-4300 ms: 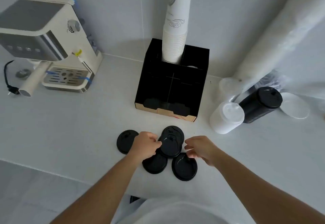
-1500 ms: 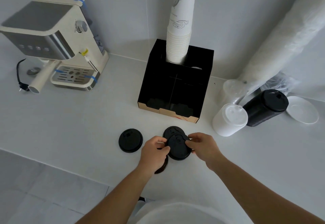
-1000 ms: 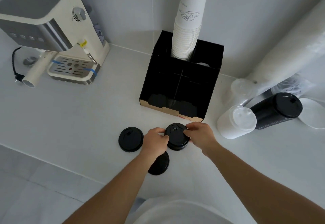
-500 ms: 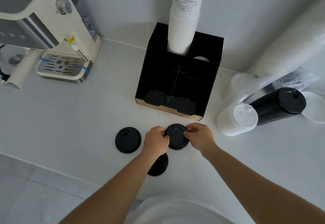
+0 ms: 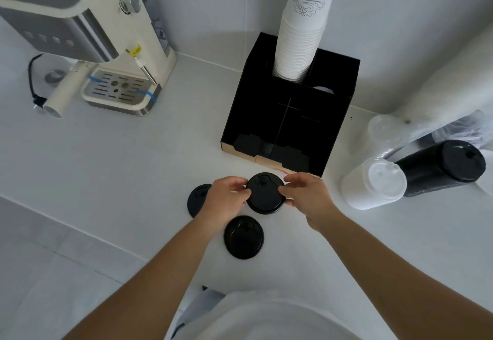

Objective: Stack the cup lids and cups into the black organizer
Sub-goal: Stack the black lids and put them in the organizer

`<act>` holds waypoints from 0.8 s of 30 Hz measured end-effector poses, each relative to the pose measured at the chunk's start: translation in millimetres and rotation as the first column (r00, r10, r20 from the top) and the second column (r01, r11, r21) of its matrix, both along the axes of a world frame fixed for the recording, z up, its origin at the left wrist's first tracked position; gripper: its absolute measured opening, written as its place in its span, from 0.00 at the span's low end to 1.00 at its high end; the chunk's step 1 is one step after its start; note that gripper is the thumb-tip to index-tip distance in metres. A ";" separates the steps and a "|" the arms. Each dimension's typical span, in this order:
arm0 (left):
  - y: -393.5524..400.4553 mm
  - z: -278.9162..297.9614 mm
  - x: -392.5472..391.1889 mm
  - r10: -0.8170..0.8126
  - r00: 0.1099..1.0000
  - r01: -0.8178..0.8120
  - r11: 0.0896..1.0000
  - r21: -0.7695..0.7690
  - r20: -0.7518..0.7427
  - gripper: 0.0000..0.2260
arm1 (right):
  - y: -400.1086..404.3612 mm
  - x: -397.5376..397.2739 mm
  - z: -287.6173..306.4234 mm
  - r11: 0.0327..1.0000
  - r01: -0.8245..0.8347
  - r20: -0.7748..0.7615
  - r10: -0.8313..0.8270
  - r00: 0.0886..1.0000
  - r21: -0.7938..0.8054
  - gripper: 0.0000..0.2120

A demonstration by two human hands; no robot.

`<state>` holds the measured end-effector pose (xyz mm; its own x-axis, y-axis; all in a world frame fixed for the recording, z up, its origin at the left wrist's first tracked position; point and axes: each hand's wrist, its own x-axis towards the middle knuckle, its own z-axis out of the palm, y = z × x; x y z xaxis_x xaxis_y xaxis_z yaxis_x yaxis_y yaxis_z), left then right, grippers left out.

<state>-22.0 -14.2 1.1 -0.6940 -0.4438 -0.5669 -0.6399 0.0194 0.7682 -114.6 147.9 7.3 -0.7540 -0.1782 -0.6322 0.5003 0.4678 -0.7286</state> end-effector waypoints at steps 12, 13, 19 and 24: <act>-5.7 -10.9 55.8 -0.003 1.000 0.001 0.996 -0.086 -0.018 0.13 | 4.8 56.4 -1.1 0.976 -0.212 0.187 0.216 0.958 -0.043 0.13; -4.7 -11.4 60.1 -0.017 1.000 0.015 0.996 -0.087 -0.021 0.13 | 7.3 62.8 -4.7 0.977 -0.210 0.186 0.214 0.959 -0.038 0.13; 6.7 -15.8 79.1 -0.089 0.996 0.089 0.986 -0.145 0.006 0.11 | 18.4 83.9 -20.7 0.981 -0.192 0.189 0.191 0.963 -0.014 0.12; 14.9 -16.8 82.6 -0.104 0.995 0.100 0.967 -0.236 -0.006 0.11 | 17.1 88.0 -24.1 0.979 -0.204 0.160 0.198 0.967 0.018 0.10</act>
<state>60.6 0.7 -15.7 -0.7517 -0.4896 -0.4419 -0.6111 0.2653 0.7457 -26.6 165.0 -16.8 -0.5964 -0.2924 -0.7475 0.4998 0.5934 -0.6309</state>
